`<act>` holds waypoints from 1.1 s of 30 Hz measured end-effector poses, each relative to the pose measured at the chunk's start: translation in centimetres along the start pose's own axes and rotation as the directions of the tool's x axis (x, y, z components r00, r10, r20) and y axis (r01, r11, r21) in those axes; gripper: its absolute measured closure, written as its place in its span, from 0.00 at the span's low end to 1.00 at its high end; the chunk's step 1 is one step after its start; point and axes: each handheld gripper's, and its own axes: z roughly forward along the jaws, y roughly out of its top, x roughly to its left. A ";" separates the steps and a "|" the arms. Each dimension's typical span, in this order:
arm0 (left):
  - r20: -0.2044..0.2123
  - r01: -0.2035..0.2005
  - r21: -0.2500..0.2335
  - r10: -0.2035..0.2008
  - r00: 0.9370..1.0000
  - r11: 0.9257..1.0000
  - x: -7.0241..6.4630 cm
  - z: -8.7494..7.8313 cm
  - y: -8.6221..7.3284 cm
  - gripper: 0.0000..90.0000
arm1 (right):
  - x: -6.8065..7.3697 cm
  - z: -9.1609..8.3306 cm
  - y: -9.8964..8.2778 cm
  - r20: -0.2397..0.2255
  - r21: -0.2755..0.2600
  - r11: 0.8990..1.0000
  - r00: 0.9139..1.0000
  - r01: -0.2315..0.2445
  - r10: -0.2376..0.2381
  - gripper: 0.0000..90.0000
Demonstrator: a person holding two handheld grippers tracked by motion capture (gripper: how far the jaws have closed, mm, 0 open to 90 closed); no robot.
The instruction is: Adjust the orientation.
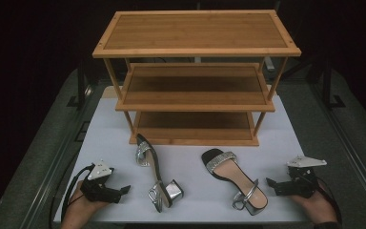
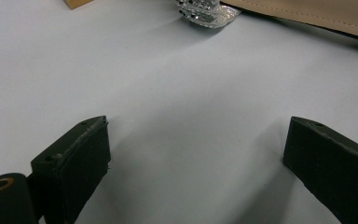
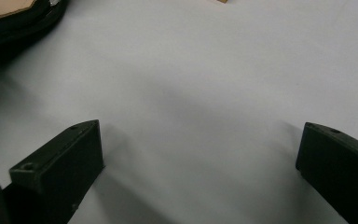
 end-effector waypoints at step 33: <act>0.009 -0.054 -0.161 0.056 0.998 0.986 0.2 -2.1 4.4 0.47 | 0.0 0.0 0.0 0.000 0.001 1.000 1.000 0.002 -0.002 0.00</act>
